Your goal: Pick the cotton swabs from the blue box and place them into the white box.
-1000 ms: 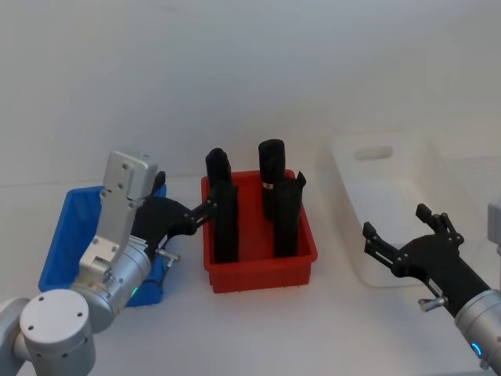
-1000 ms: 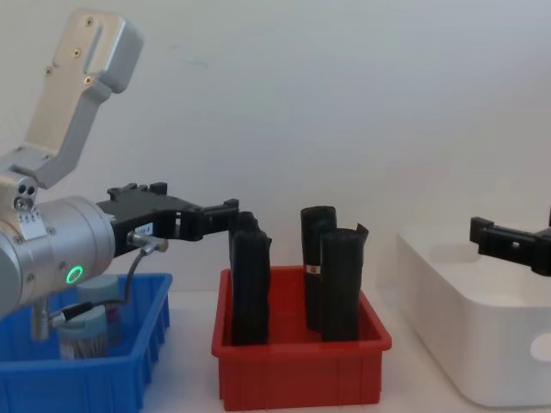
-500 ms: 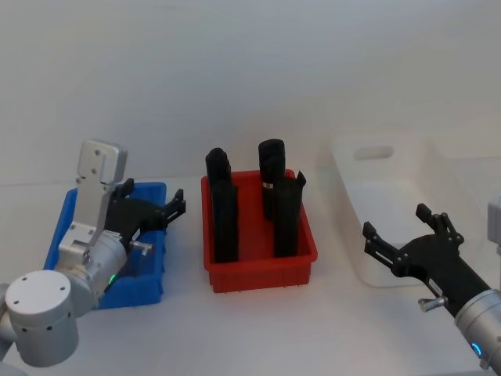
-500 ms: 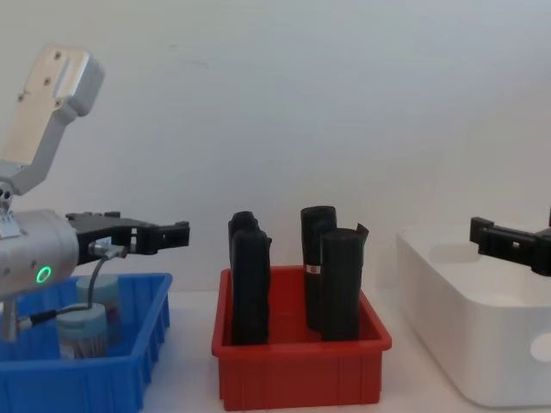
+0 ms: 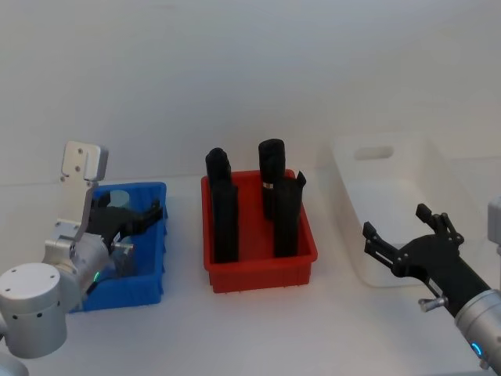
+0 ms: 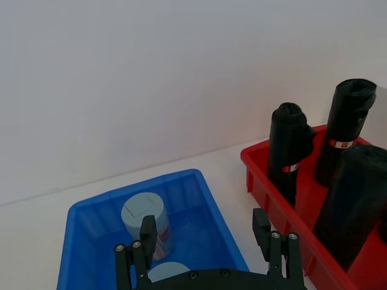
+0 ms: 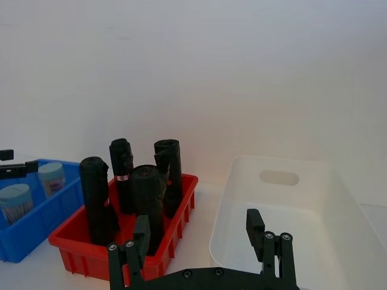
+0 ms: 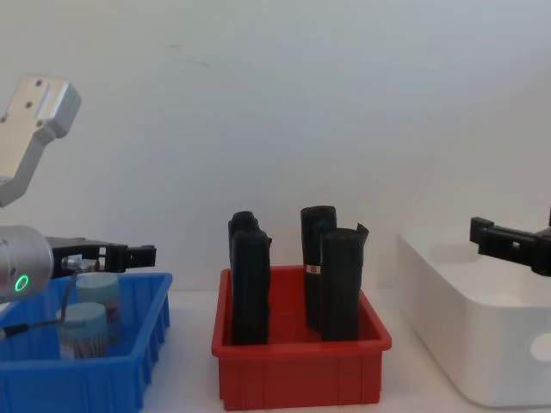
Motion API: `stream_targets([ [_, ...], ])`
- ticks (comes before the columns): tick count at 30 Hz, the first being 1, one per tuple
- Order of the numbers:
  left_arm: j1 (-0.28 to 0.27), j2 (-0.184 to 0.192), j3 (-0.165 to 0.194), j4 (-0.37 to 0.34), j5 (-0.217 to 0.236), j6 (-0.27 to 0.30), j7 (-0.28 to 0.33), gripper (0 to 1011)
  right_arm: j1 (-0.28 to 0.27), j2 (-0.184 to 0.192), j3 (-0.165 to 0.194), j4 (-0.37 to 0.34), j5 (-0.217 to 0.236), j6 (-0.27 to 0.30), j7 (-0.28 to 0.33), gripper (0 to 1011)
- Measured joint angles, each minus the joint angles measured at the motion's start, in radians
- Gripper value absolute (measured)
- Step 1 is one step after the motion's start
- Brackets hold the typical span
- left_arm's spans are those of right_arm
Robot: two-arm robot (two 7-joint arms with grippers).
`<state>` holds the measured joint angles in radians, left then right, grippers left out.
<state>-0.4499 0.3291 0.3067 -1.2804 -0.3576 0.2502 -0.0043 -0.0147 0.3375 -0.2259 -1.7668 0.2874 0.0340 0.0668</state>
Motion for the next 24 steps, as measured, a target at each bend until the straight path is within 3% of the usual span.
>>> stream_targets([
  [24, -0.01, -0.003, -0.021, 0.062, -0.004, 0.072, 0.04, 1004, 0.0, 0.0, 0.0, 0.0, 0.0, 0.0, 0.0, 1002],
])
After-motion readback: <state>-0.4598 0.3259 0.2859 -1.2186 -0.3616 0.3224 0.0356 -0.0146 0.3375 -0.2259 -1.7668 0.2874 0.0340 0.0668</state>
